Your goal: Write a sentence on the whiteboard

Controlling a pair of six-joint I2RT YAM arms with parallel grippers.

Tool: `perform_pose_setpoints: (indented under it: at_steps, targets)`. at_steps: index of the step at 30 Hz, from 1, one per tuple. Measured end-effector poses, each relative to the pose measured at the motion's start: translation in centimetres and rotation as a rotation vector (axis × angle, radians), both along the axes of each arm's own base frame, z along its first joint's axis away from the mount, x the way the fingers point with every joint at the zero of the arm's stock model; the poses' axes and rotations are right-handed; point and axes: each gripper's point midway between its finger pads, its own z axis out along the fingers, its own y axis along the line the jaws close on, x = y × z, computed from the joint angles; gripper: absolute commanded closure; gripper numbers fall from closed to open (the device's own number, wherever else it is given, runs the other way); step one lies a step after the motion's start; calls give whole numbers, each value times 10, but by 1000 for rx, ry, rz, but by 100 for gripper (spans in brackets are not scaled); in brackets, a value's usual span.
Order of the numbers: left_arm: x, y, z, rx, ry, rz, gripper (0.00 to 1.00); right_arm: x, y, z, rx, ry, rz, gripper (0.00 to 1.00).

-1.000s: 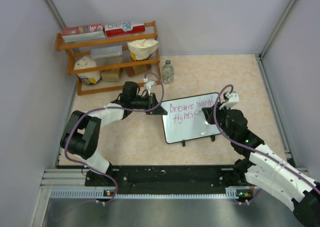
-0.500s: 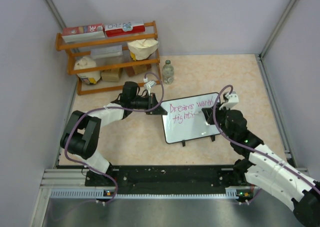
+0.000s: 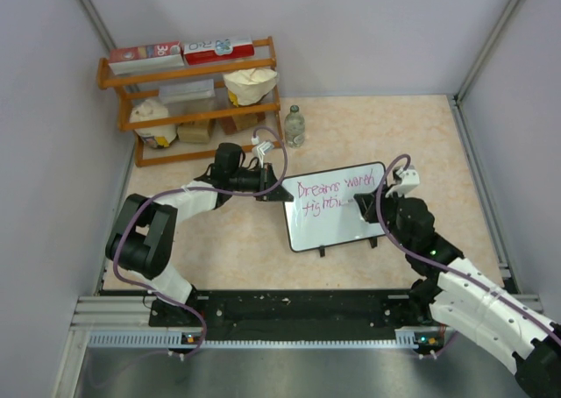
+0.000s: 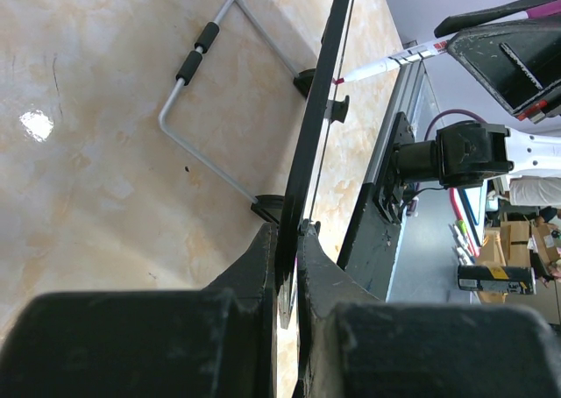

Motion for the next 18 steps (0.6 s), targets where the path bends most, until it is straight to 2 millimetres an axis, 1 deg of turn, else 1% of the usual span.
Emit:
perform_pose_setpoints:
  at_steps: [18]
  targets:
    - [0, 0, 0, 0, 0, 1, 100, 0, 1, -2, -3, 5, 4, 100]
